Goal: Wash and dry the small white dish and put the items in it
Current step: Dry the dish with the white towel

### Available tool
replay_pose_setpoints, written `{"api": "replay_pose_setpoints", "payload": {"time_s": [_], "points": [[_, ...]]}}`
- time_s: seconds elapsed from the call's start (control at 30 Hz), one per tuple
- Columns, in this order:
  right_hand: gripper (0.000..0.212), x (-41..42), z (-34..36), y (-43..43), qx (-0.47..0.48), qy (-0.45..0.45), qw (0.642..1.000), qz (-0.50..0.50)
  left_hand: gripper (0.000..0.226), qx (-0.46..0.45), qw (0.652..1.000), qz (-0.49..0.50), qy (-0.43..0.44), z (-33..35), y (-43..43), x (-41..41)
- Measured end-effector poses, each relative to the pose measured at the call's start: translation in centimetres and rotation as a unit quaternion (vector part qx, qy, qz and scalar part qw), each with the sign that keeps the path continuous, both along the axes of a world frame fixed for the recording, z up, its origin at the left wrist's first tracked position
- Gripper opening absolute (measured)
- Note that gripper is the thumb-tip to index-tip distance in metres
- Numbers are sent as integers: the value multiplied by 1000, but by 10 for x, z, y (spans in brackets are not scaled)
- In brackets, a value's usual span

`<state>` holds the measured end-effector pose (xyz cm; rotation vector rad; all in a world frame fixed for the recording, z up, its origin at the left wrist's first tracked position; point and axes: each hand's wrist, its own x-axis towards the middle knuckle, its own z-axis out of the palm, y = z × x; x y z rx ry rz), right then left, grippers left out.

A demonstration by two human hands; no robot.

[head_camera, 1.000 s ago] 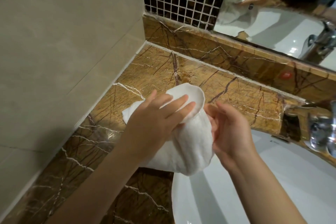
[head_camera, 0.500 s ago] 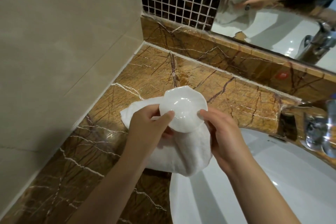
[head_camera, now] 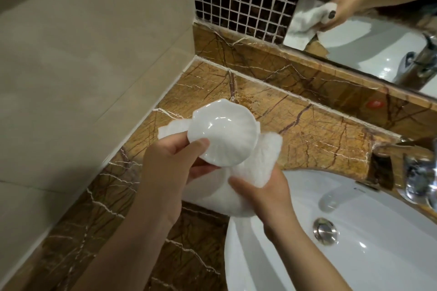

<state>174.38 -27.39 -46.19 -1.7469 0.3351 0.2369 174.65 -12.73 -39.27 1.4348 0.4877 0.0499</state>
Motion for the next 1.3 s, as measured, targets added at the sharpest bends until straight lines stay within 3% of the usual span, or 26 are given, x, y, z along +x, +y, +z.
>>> {"api": "replay_pose_setpoints", "payload": {"time_s": [0.1,0.33,0.43,0.5,0.6,0.7,0.83,1.0,1.1,1.2,1.3], "points": [[46,24,-2,33,-27,-37,998,51,20,6,1000,10,-12,9,1,1],[55,43,-14,50,-83,59,979,175,13,18,1000,16,-1,13,2,-1],[48,41,6,25,-137,-57,978,149,29,-9,1000,11,-17,14,3,0],[38,35,30,2,-153,-128,978,56,27,-13,1000,2,-28,16,3,0],[25,27,70,-30,12,-135,990,-45,20,-26,998,-7,-49,22,1,-1],[24,13,107,-41,165,-22,986,12,12,-34,997,-47,-56,33,-9,-5],[21,-8,123,-56,134,-14,991,15,22,-31,992,-123,-11,38,-40,-11],[22,-50,126,-134,112,-30,990,-83,22,-66,972,-226,2,46,-119,-26],[24,-76,131,-186,94,-29,985,-140,27,39,963,-253,-86,45,-159,-29],[22,-110,136,-255,69,-37,971,-225,45,148,907,-331,-214,45,-217,-40],[21,-137,131,-314,48,-42,955,-289,45,223,855,-387,-265,37,-270,-49]]}}
